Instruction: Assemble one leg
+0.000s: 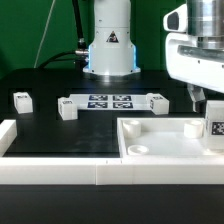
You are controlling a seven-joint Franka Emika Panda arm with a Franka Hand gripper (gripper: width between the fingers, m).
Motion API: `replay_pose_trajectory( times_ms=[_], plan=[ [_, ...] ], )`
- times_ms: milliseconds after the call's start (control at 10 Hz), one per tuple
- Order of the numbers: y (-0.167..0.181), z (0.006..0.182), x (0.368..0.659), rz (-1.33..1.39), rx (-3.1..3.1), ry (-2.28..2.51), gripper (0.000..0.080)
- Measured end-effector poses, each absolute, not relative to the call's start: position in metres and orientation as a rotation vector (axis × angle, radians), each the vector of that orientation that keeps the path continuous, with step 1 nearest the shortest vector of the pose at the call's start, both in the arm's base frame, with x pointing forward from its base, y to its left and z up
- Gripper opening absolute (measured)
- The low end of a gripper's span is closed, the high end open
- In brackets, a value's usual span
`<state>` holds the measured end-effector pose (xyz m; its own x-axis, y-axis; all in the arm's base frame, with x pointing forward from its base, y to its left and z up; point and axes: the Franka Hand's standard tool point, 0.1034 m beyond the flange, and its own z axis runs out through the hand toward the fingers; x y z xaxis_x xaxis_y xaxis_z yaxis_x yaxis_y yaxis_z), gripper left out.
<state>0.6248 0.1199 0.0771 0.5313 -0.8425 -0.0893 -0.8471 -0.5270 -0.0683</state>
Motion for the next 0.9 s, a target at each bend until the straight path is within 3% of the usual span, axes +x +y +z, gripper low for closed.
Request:
replay_pose_trajectory(
  times_ms=[900],
  plan=[
    [0.1153, 0.0760, 0.6254, -0.005, -3.042, 0.272, 0.0649]
  ],
)
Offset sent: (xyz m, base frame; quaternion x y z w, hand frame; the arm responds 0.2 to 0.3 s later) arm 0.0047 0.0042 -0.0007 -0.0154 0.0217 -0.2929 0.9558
